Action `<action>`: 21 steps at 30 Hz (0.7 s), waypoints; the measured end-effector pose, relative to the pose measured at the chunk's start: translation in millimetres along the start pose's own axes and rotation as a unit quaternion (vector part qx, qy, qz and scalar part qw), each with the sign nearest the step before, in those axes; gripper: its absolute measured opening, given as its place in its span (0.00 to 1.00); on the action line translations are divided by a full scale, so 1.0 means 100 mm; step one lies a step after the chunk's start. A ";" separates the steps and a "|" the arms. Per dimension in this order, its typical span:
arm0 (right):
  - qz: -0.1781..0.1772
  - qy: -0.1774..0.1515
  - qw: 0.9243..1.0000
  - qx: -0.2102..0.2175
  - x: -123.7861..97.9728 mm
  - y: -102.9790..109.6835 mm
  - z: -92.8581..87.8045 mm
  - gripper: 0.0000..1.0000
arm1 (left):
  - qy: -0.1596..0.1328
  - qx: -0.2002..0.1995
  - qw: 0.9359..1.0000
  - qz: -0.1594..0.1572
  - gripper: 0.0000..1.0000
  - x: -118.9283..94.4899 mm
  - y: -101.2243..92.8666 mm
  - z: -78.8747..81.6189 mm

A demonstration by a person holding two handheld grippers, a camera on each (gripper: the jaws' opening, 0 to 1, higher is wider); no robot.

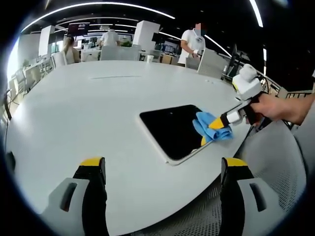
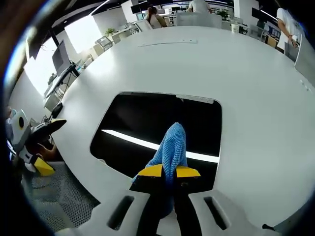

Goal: Wipe the mirror surface with the cleaning cloth until all visible marks leave the cleaned area.

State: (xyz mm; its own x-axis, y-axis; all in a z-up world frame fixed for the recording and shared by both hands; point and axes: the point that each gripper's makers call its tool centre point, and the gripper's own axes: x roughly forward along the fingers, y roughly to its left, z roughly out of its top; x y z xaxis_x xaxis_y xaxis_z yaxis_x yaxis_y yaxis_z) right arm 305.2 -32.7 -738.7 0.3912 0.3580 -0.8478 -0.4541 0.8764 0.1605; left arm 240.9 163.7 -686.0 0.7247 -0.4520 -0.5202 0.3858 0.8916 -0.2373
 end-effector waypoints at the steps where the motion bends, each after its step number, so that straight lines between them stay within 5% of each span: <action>1: 0.000 0.001 1.000 0.000 0.00 0.00 -0.01 0.02 | 0.000 0.000 1.000 0.000 0.96 0.00 0.00 0.00; 21: 0.011 0.001 1.000 0.008 -0.05 0.03 -0.09 0.02 | 0.011 0.003 1.000 -0.001 0.96 0.01 0.01 -0.04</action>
State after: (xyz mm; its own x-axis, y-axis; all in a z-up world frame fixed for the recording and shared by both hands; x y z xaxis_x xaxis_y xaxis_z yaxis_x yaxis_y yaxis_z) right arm 294.9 -34.2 -738.7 0.3794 0.3764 -0.8452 -0.4491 0.8736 0.1874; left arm 239.3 163.9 -690.3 0.7109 -0.4526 -0.5383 0.3899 0.8907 -0.2339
